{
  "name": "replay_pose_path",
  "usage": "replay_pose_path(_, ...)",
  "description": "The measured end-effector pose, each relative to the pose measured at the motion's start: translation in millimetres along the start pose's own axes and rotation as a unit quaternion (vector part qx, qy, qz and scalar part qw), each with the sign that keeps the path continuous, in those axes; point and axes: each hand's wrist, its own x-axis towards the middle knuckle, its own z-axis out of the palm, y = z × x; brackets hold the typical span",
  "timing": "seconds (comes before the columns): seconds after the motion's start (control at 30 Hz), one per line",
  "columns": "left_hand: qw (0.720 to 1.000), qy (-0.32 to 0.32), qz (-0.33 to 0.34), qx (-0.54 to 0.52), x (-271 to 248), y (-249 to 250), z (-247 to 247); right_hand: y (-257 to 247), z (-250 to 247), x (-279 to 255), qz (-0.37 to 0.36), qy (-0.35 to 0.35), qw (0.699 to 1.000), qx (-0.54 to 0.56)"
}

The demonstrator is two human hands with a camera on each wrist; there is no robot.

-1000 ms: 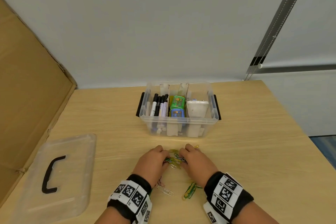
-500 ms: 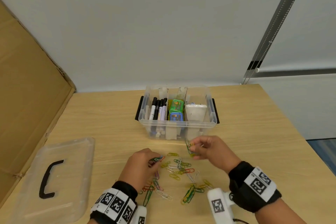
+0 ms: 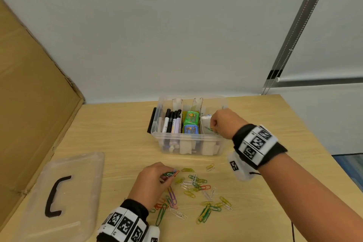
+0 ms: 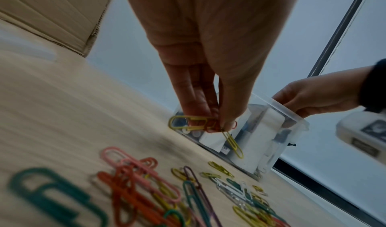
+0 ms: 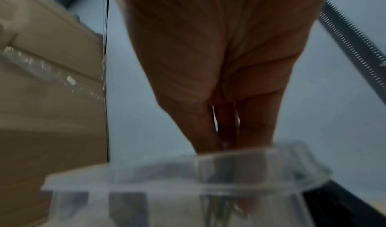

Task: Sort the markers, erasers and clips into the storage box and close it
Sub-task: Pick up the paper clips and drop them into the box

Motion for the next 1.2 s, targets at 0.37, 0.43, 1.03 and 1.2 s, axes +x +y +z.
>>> replay_pose_path(0.37, 0.999, 0.004, 0.037, -0.039, 0.6, 36.4, -18.5, 27.7, 20.6, -46.8, -0.063, 0.213, 0.975, -0.002)
replay_pose_path(0.43, 0.998, 0.009, 0.053, -0.032, 15.3, 61.9, -29.5, 40.7, 41.4, -65.3, -0.063, 0.265, 0.962, 0.008)
replay_pose_path(1.03, 0.953, -0.155, 0.06, 0.252, 149.6, 147.9, 6.6, 57.8, 96.5, -72.2, -0.117, 0.305, 0.939, 0.11)
replay_pose_path(1.2, 0.984, -0.013, 0.119, 0.128, 89.3, 130.2, -30.8, 55.3, 94.5, -74.9, -0.118, 0.282, 0.947, 0.103)
